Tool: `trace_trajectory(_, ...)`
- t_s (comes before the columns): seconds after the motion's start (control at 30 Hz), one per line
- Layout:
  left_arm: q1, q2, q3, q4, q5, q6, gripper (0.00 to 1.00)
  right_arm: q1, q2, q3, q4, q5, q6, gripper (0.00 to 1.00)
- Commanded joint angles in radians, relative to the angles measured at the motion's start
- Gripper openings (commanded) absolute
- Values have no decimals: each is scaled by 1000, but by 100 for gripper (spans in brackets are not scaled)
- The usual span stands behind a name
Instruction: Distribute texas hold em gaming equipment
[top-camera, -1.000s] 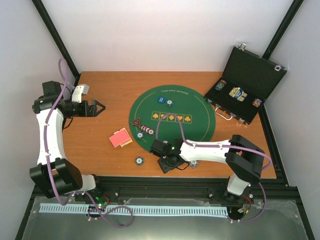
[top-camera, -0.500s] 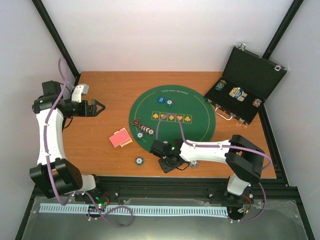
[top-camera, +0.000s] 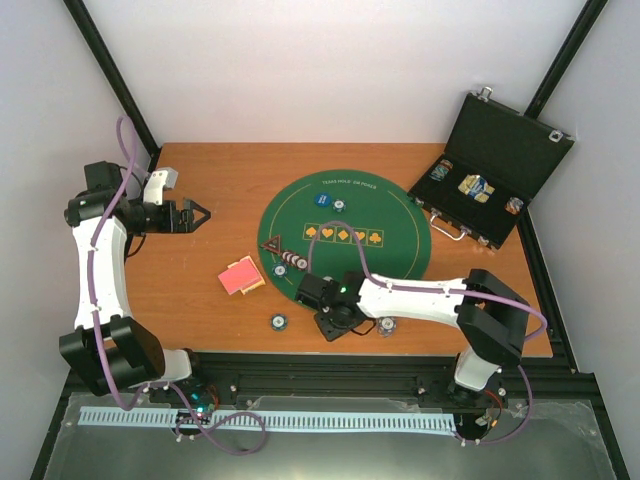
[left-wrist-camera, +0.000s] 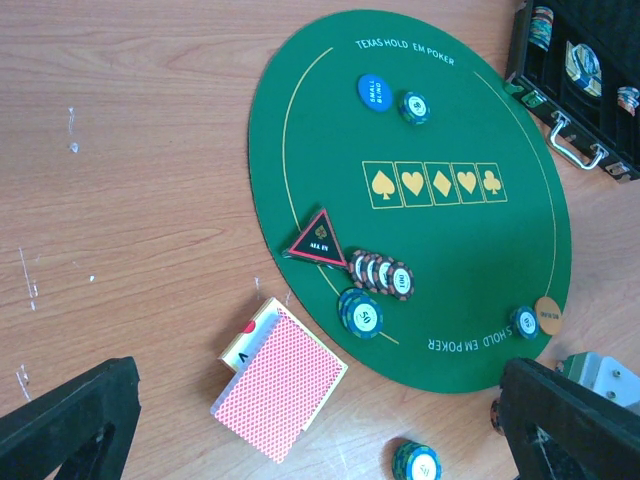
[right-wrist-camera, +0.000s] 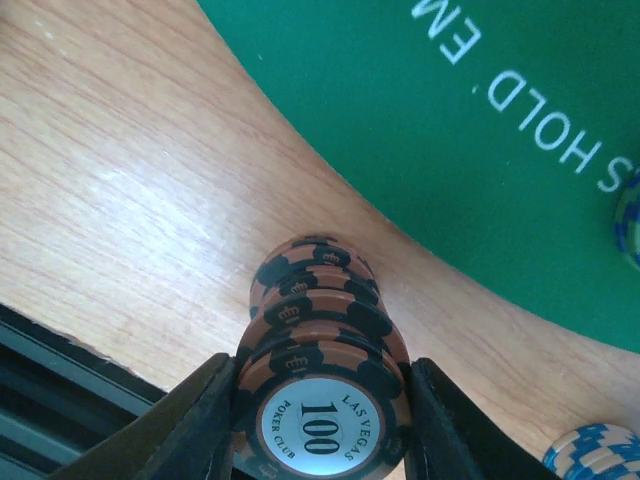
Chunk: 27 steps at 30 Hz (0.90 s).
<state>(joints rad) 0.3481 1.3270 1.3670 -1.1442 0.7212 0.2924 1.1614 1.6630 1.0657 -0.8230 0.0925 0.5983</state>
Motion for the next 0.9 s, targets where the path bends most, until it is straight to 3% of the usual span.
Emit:
trace_trajectory(0.0, 10, 8, 36, -2, 12, 4, 100, 9, -26, 95, -73, 33, -39, 41)
trace_trajectory(0.2, 9, 12, 34, -2, 13, 2, 100, -78, 41, 287, -142, 83, -120, 41)
trace_trajectory(0.33, 9, 21, 29, -2, 12, 2, 100, -233, 117, 437, -135, 97, -191, 40)
trace_trajectory(0.67, 9, 32, 3, 3, 17, 23, 100, -514, 490, 933, -157, 98, -317, 40)
trace_trajectory(0.87, 9, 52, -2, 9, 31, 32, 100, -629, 646, 1067, -147, 59, -329, 40)
